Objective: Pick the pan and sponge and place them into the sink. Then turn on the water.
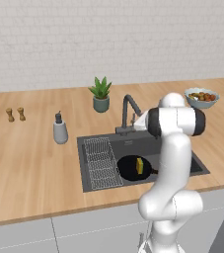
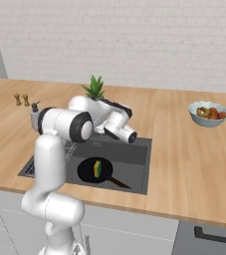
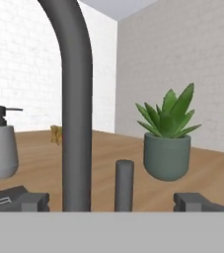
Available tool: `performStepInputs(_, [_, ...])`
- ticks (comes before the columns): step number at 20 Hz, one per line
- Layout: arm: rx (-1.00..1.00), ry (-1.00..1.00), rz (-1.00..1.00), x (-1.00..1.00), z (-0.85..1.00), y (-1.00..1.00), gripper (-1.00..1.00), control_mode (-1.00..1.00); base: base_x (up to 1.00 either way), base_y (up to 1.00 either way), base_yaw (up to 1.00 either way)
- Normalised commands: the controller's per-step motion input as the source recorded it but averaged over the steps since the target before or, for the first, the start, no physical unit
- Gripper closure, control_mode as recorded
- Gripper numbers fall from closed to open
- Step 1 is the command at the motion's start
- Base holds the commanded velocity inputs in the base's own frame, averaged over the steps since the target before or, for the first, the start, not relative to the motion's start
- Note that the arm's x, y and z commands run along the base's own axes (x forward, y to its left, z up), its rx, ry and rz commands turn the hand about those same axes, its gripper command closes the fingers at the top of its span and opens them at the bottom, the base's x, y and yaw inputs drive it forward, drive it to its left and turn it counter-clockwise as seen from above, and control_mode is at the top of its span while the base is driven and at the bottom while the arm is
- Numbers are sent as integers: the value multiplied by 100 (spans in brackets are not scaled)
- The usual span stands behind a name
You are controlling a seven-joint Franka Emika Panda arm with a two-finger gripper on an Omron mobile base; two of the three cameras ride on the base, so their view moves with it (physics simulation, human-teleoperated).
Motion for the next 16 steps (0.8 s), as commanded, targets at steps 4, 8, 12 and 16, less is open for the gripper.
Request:
performStepInputs(4, [0,-2,-3,13,-14,0,-100,-100,0,0,0])
performStepInputs(8, [0,-1,-3,18,-10,0,-100,-100,0,0,0])
performStepInputs(12, [0,0,-4,23,-5,0,-100,-100,0,0,0])
performStepInputs(16, [0,0,-4,24,-2,-8,-100,-100,0,0,0])
